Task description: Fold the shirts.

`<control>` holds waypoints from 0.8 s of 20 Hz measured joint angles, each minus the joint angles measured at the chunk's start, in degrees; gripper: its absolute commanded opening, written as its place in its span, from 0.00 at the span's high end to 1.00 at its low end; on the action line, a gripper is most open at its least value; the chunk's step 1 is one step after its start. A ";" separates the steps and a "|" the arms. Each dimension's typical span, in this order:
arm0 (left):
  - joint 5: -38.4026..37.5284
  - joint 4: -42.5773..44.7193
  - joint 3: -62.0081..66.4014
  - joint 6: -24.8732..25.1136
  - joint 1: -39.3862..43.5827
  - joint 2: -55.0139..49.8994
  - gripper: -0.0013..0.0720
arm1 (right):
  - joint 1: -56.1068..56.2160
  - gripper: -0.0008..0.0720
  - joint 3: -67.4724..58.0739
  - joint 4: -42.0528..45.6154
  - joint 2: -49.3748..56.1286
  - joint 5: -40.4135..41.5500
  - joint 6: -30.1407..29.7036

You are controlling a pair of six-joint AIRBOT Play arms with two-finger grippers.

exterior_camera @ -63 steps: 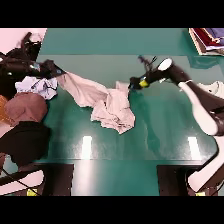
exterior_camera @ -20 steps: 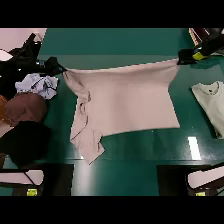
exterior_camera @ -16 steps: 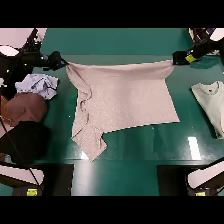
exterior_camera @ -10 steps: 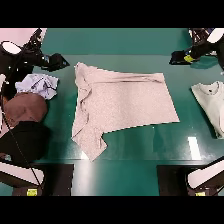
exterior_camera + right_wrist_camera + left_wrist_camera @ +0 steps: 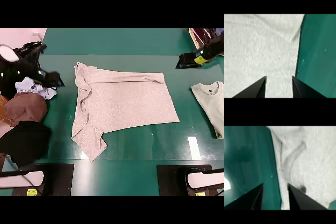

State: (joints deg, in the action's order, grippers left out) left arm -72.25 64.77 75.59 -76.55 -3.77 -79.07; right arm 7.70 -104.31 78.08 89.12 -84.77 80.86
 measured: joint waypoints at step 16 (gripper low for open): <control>12.70 13.44 -37.51 -13.92 27.67 22.34 0.50 | 0.00 0.50 33.35 -0.48 -27.89 11.56 -0.42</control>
State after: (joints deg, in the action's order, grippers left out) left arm -59.55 78.22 38.09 -90.48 23.90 -56.73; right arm 7.70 -70.96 77.60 61.23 -73.21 80.44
